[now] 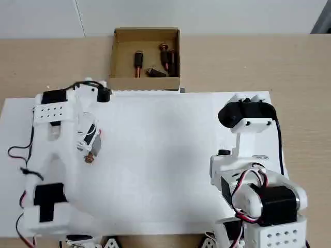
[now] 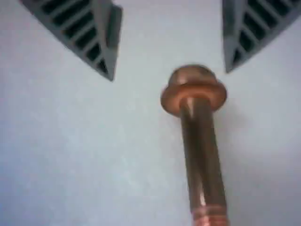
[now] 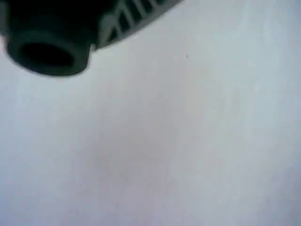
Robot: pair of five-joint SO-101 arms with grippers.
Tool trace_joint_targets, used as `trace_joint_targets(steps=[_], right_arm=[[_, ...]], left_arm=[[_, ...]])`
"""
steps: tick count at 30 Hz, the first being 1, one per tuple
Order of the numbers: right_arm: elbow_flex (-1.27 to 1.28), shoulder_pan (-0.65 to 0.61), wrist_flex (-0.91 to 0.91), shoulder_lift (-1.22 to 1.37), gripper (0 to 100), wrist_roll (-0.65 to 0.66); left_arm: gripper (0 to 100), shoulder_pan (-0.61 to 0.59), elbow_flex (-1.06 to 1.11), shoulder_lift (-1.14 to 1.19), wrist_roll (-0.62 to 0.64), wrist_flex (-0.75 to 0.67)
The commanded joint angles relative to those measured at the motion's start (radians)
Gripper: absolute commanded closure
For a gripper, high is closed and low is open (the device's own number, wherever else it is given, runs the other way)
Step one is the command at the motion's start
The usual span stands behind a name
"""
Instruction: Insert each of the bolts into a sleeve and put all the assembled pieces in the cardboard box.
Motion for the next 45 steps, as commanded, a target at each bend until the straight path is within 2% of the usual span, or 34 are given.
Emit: trace_joint_targets(steps=[1, 10, 17, 21, 25, 29, 35, 41, 43, 45], right_arm=[[-0.003, 0.010, -0.022, -0.008, 99.6, -0.008], [-0.003, 0.010, -0.022, -0.008, 99.6, -0.008], [-0.003, 0.010, -0.022, -0.008, 99.6, -0.008], [-0.005, 0.010, -0.038, -0.008, 99.6, -0.008], [-0.009, 0.010, -0.050, -0.008, 99.6, -0.008], [-0.009, 0.010, -0.050, -0.008, 99.6, -0.008], [-0.009, 0.010, -0.054, -0.008, 99.6, -0.008], [-0.009, 0.010, -0.054, -0.008, 99.6, -0.008], [-0.011, 0.010, -0.054, -0.008, 99.6, -0.008], [-0.011, 0.010, -0.054, -0.010, 99.6, -0.008]], left_arm=[[86, -0.008, -0.041, 0.029, -0.003, -0.040], [86, -0.008, -0.039, 0.127, 0.002, -0.121], [94, -0.008, -0.039, 0.183, 0.002, -0.141], [99, -0.008, -0.041, 0.183, 0.002, -0.126], [99, -0.003, -0.110, 0.183, 0.021, -0.011], [99, 0.000, -0.271, 0.183, 0.117, 0.130], [100, 0.000, -0.340, 0.126, 0.354, 0.127], [100, 0.014, -0.340, -0.012, 0.390, 0.124], [100, 0.015, -0.340, -0.048, 0.502, 0.124], [100, 0.011, -0.340, -0.068, 0.733, 0.126]])
